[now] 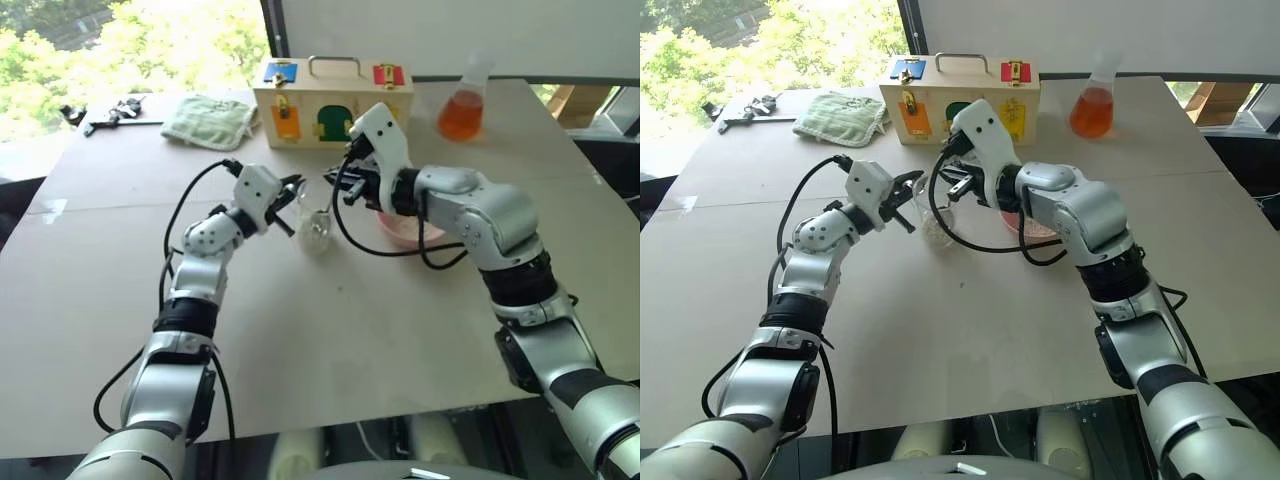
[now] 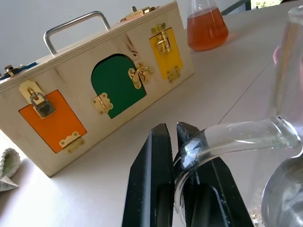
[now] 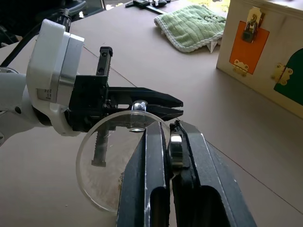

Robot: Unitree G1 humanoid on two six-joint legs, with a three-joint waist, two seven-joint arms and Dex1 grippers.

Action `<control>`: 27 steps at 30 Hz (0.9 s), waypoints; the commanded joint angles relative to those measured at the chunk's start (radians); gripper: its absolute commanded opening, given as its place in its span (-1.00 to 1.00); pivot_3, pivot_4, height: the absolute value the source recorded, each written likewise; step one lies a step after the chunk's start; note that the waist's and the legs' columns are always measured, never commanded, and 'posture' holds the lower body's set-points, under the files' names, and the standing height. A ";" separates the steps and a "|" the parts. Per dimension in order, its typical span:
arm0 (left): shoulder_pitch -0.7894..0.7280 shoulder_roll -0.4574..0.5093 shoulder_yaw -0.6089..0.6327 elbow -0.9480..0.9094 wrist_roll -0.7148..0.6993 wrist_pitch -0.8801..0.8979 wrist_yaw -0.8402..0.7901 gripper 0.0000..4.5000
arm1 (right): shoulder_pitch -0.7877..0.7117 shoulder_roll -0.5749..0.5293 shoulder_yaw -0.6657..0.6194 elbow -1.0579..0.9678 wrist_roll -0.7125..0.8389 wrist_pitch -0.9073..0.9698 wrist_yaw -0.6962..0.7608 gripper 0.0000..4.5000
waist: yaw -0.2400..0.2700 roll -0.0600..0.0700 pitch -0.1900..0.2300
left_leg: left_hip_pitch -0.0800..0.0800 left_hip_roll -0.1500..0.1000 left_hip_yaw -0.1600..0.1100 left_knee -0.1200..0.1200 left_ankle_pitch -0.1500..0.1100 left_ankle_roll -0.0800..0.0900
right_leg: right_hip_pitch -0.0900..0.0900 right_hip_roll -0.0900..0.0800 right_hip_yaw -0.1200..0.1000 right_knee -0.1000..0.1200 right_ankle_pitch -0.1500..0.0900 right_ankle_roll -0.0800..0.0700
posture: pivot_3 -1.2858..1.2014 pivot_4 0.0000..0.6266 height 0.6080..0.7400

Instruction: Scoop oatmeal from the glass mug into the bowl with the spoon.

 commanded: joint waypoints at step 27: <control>0.026 -0.039 -0.043 0.023 0.066 -0.080 0.038 -0.98 | -0.087 0.100 -0.398 -0.021 0.178 0.331 -0.178 -1.00 | 0.003 0.000 0.000 | 0.001 0.000 -0.001 0.000 0.000 -0.001 | 0.001 0.000 0.000 0.001 0.000 0.000 | 0.03 -0.52 1.00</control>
